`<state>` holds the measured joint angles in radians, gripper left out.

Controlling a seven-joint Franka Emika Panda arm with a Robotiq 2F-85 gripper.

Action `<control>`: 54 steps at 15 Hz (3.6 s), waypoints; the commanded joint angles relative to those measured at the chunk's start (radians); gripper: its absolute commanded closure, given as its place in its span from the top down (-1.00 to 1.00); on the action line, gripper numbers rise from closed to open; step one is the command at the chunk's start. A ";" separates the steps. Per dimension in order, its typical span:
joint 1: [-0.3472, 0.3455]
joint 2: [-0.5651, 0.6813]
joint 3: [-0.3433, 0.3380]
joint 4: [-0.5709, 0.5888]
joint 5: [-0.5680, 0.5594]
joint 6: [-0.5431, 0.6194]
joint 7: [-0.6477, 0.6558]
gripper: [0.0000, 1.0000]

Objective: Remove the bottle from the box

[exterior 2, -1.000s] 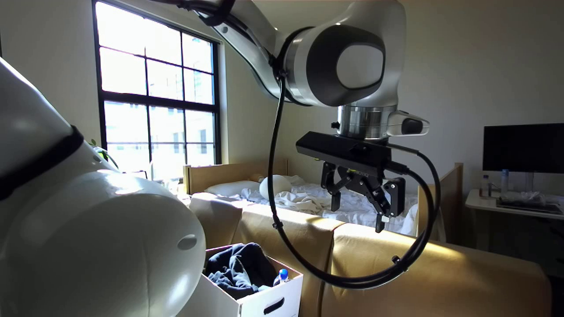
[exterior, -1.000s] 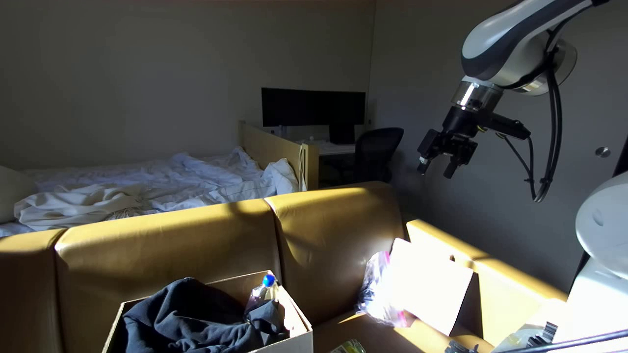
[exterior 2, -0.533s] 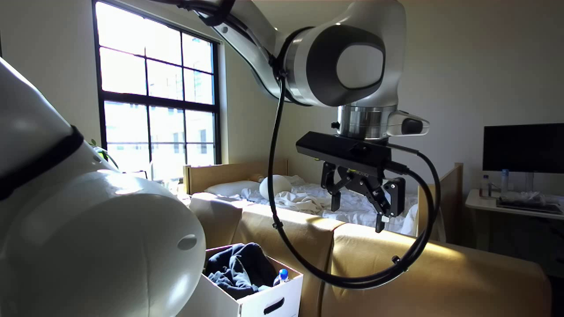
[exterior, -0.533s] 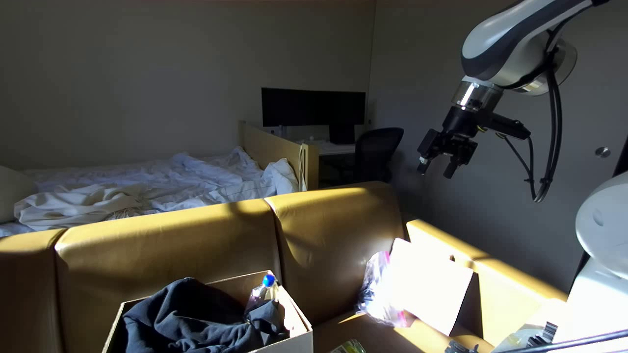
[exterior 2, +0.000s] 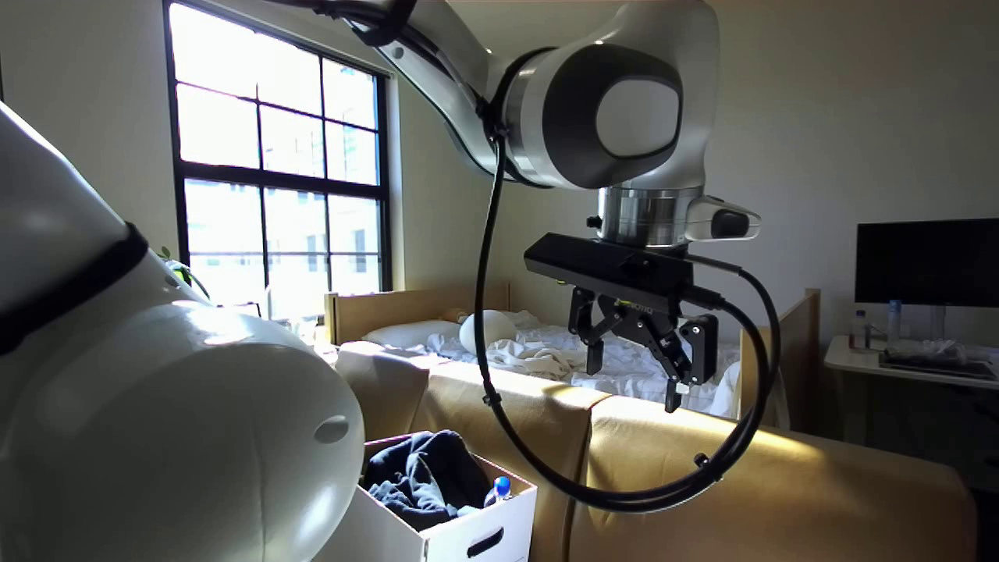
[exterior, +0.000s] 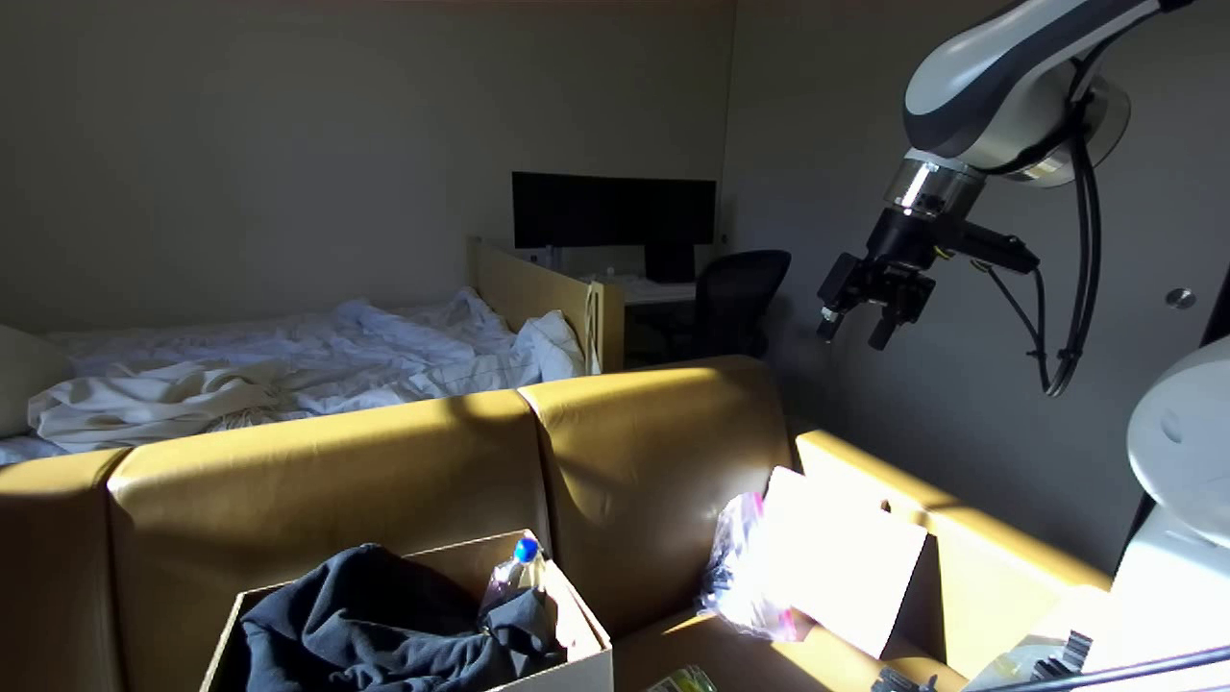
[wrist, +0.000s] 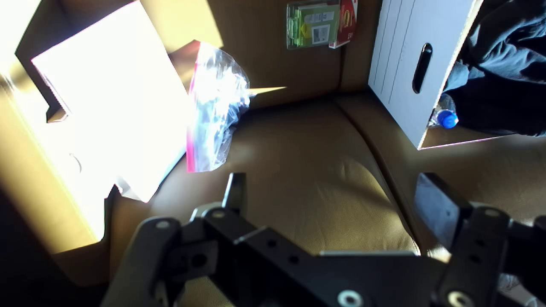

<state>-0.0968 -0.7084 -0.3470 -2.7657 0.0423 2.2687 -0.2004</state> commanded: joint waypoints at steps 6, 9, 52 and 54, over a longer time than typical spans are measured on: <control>-0.023 0.005 0.023 0.002 0.021 -0.004 -0.016 1.00; -0.023 0.005 0.023 0.002 0.021 -0.004 -0.016 1.00; 0.374 1.509 0.464 1.102 0.246 0.311 0.324 1.00; 0.321 1.518 0.525 1.080 0.280 0.342 0.264 1.00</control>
<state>0.2982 0.7910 0.1023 -1.6803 0.3240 2.6054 0.0890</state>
